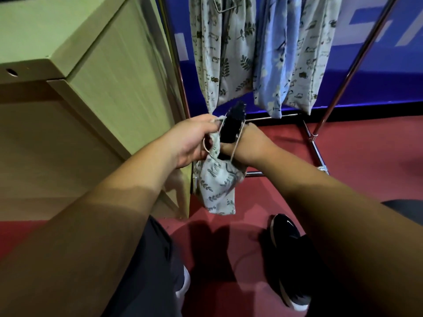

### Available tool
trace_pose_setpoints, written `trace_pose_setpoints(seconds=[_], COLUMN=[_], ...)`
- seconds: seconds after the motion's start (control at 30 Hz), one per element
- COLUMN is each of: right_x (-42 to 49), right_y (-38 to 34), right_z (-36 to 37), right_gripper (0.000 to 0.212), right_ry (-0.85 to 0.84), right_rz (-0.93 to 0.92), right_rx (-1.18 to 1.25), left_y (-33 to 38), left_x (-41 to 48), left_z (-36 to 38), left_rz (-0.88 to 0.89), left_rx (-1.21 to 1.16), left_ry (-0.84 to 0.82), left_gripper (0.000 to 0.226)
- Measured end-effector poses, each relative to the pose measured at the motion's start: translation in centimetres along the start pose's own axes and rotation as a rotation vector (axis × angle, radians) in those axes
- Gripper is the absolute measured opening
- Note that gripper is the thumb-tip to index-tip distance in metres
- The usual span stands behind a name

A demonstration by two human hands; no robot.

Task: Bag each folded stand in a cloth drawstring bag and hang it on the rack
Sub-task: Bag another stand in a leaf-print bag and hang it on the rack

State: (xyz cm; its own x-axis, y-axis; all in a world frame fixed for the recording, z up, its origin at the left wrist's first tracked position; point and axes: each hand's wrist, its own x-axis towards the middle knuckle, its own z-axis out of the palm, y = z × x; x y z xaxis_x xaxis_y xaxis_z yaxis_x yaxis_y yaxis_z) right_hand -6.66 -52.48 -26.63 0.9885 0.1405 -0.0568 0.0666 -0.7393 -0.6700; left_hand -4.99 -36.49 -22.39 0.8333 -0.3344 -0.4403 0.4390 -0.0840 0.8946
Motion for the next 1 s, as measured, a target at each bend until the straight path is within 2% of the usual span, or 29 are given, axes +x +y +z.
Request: trace_pose_setpoints(seconds=[0.1, 0.23, 0.27, 0.33, 0.43, 0.5, 0.6, 0.67, 0.73, 0.83, 0.9, 1.0], right_x=[1.2, 0.2, -0.2, -0.7, -0.7, -0.7, -1.0, -1.1, -0.9, -0.6, -0.6, -0.5], right_y=[2.0, 1.9, 1.6, 1.8, 2.4, 2.4, 2.1, 1.8, 1.8, 2.1, 2.3, 1.9], right_z=[1.4, 0.3, 0.1, 0.0, 0.2, 0.0, -0.5, -1.1, -1.9, -3.0, -3.2, -2.4], right_gripper=[0.076, 0.099, 0.099, 0.082, 0.062, 0.059, 0.065, 0.054, 0.037, 0.020, 0.023, 0.020], right_ry=[-0.078, -0.120, -0.124, -0.121, -0.079, -0.045, -0.028, 0.016, 0.102, 0.217, 0.207, 0.116], right_rz=[0.032, 0.122, 0.139, 0.155, 0.131, 0.100, 0.103, 0.116, 0.157, 0.315, 0.353, 0.311], right_rx=[-0.115, -0.020, 0.001, 0.059, 0.078, 0.065, 0.045, 0.029, 0.058, 0.089, 0.107, 0.126], left_y=[-0.5, -0.8, -1.0, -1.5, -2.1, -2.2, -1.6, -0.9, -0.3, 0.0, 0.0, 0.1], left_x=[0.1, -0.2, -0.2, -0.2, -0.2, 0.1, 0.2, 0.1, -0.2, -0.6, -0.9, -1.1], left_z=[0.3, -0.4, -0.7, -0.8, 0.2, 0.7, 0.6, 0.1, -0.5, -1.0, -1.0, -0.8], left_rz=[-0.001, -0.033, -0.031, -0.016, 0.080, 0.144, 0.188, 0.208, 0.230, 0.257, 0.268, 0.304], left_rx=[0.095, 0.162, 0.191, 0.181, 0.183, 0.214, 0.242, 0.276, 0.324, 0.411, 0.440, 0.462], left_ry=[-0.001, -0.132, -0.167, -0.204, -0.145, -0.118, -0.110, -0.094, -0.057, -0.044, -0.047, -0.036], left_gripper=[0.033, 0.053, 0.057, 0.060, 0.055, 0.046, 0.043, 0.047, 0.049, 0.053, 0.053, 0.044])
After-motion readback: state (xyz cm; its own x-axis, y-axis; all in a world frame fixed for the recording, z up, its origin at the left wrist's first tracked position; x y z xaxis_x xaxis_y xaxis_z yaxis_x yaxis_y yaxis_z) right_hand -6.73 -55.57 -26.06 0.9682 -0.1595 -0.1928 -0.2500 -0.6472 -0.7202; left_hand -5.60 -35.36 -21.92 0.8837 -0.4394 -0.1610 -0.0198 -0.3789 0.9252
